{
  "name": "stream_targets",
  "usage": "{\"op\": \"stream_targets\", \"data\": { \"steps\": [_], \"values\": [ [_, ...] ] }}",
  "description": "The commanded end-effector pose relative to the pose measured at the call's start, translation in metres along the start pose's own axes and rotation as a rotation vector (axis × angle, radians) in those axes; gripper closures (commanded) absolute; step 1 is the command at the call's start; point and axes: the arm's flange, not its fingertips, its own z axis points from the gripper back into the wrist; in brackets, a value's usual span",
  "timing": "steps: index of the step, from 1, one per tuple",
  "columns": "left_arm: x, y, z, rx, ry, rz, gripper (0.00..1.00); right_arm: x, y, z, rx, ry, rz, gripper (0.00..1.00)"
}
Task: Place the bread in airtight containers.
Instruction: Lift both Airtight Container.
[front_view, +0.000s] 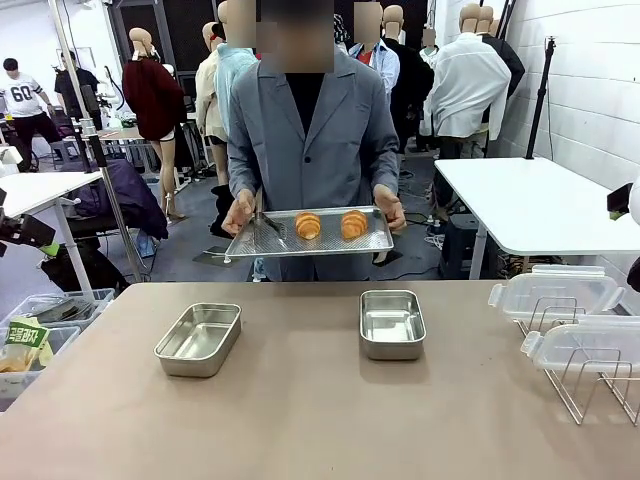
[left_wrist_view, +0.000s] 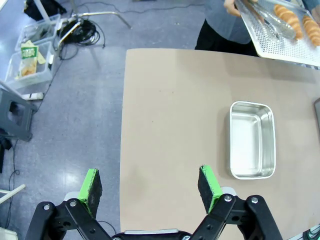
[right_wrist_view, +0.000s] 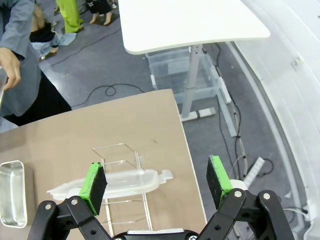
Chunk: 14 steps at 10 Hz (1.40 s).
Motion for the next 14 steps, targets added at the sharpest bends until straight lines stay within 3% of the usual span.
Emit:
{"op": "stream_targets", "data": {
  "steps": [1,14],
  "values": [
    [0.0004,0.0016,0.001,0.013,-0.006,-0.002,0.0,-0.0018,-0.0003,-0.0006,-0.007,0.006,0.014,0.0],
    [0.0004,0.0016,0.001,0.013,-0.006,-0.002,0.0,-0.0018,-0.0003,-0.0006,-0.007,0.006,0.014,0.0]
  ]
}}
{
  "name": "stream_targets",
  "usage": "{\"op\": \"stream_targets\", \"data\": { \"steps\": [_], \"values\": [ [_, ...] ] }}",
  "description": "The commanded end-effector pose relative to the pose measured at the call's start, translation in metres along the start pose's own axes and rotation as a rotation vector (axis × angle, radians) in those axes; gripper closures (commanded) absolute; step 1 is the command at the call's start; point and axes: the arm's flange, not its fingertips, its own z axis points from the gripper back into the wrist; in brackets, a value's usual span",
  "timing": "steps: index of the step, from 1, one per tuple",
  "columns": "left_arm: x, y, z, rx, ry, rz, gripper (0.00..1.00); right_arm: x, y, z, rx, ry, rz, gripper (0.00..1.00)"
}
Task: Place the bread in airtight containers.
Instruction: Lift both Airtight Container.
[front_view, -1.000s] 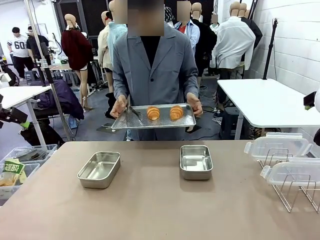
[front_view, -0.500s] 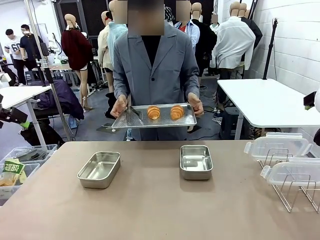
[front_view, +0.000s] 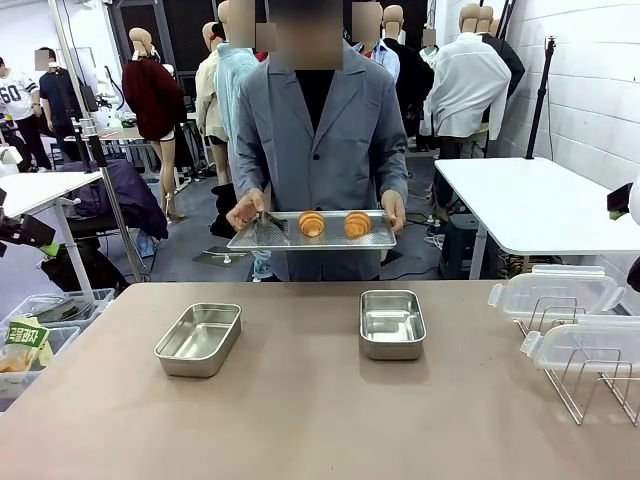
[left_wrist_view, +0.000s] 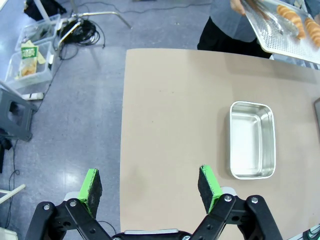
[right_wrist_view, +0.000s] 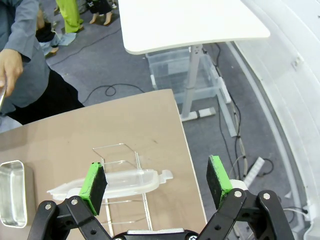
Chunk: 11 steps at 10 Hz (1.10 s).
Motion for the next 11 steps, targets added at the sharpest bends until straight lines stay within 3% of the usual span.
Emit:
{"op": "stream_targets", "data": {
  "steps": [1,3,6,8,9,11],
  "values": [
    [0.0,0.0,0.0,0.0,0.0,0.0,0.0,0.0,0.0,0.0,0.0,0.0,0.0,0.0],
    [0.023,-0.035,-0.003,-0.078,-0.02,-0.095,0.0,0.033,0.043,0.02,0.084,-0.026,0.077,0.0],
    [0.064,-0.103,-0.016,-0.14,0.073,-0.249,0.0,0.082,0.171,0.056,0.244,0.022,0.28,0.0],
    [0.076,-0.128,-0.046,-0.135,0.169,-0.135,0.0,0.074,0.249,0.037,0.276,0.201,0.332,0.0],
    [0.078,-0.128,-0.068,-0.108,0.197,-0.008,0.0,0.063,0.286,0.013,0.291,0.338,0.318,0.0],
    [0.065,-0.122,-0.102,-0.137,0.292,0.124,0.0,0.03,0.332,-0.014,0.241,0.481,0.332,0.0]
  ]
}}
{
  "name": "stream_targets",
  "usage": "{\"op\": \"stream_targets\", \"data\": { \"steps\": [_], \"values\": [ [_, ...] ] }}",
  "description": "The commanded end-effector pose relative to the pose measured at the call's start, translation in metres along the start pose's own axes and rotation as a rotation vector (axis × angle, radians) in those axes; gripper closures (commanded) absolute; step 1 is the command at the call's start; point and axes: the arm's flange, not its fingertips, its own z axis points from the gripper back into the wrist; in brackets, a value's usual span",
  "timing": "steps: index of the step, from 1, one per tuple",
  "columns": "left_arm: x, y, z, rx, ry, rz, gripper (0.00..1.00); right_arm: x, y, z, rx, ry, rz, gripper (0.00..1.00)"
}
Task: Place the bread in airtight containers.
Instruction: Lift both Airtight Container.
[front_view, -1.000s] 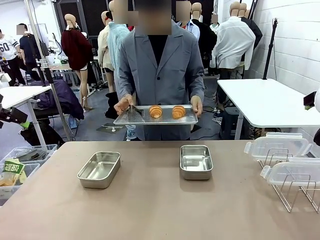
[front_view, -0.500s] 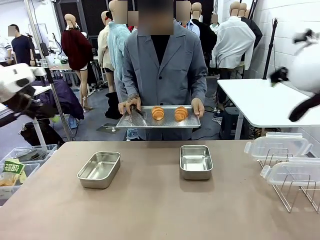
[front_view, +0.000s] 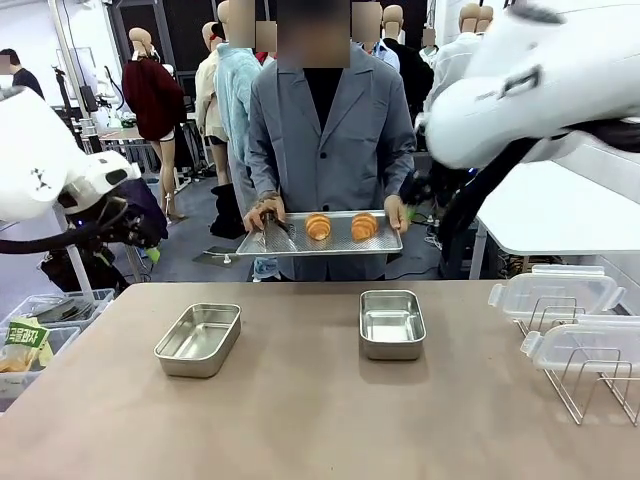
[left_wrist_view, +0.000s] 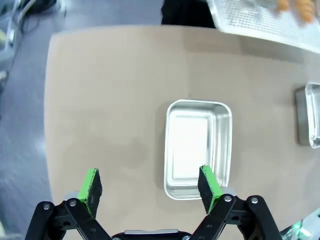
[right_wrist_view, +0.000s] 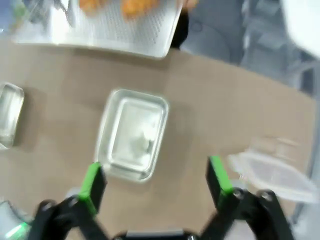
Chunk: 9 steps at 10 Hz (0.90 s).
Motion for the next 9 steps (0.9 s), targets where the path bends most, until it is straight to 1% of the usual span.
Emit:
{"op": "stream_targets", "data": {
  "steps": [1,2,3,4,5,6,7,9],
  "values": [
    [0.003,-0.002,-0.018,-0.076,0.054,0.098,0.0,0.014,0.017,-0.02,-0.056,0.086,-0.033,0.0],
    [0.0,-0.008,-0.026,-0.103,0.077,0.116,0.0,0.009,0.016,-0.03,-0.069,0.091,-0.032,0.0],
    [-0.002,0.005,-0.018,-0.023,0.039,0.055,0.0,0.0,0.01,-0.025,-0.012,0.061,-0.013,0.0],
    [-0.002,0.005,-0.018,-0.023,0.039,0.055,0.0,0.0,0.01,-0.025,-0.012,0.061,-0.013,0.0],
    [-0.005,0.001,-0.033,-0.053,0.071,0.09,0.0,0.0,0.015,-0.041,-0.027,0.094,-0.019,0.0],
    [0.003,-0.015,-0.058,-0.001,0.116,0.075,0.0,-0.012,0.027,-0.068,-0.099,0.174,0.006,0.0],
    [0.008,-0.024,-0.073,-0.01,0.177,0.051,0.0,-0.015,0.031,-0.09,-0.083,0.213,-0.024,0.0],
    [0.008,-0.042,-0.095,0.052,0.252,0.023,0.0,-0.034,0.023,-0.119,-0.062,0.244,-0.071,0.0]
  ]
}}
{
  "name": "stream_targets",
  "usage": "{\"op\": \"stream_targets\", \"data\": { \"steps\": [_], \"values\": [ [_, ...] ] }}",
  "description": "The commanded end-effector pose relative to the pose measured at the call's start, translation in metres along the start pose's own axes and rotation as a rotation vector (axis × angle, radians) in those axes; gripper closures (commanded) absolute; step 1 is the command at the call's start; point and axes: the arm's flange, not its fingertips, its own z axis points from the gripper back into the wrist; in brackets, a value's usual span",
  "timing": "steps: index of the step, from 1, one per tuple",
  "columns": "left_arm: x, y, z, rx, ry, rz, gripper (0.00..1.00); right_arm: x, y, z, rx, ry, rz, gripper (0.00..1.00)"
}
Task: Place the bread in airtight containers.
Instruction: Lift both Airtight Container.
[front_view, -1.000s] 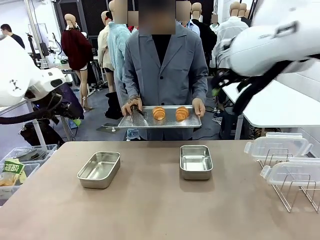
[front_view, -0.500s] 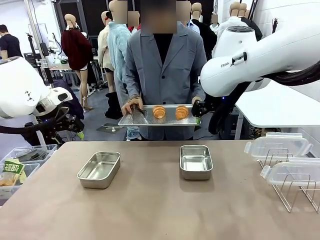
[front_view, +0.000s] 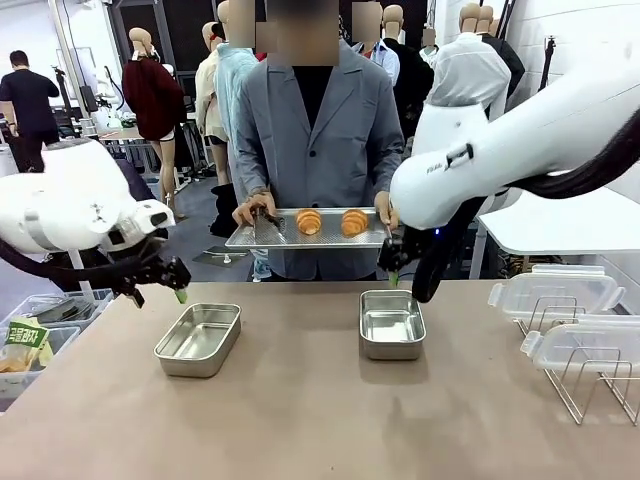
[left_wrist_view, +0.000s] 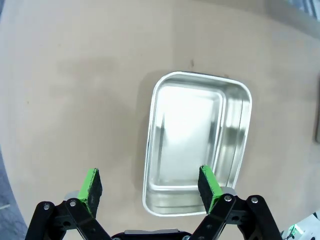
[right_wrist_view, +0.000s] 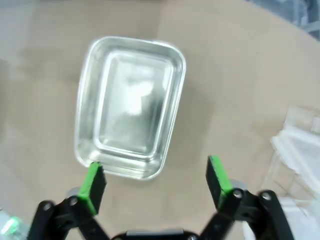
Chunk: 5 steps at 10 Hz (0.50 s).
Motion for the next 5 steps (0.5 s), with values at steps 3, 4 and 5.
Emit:
{"op": "stream_targets", "data": {
  "steps": [3,4,5],
  "values": [
    [0.025,-0.012,-0.028,0.096,0.127,-0.042,0.0,-0.006,-0.005,-0.051,0.01,0.06,-0.083,0.0],
    [0.026,-0.01,-0.038,0.115,0.147,-0.06,0.0,-0.009,-0.006,-0.061,-0.019,0.045,-0.123,0.0],
    [0.026,-0.005,-0.051,0.09,0.185,-0.08,0.0,-0.008,-0.011,-0.073,0.011,0.071,-0.13,0.0]
  ]
}}
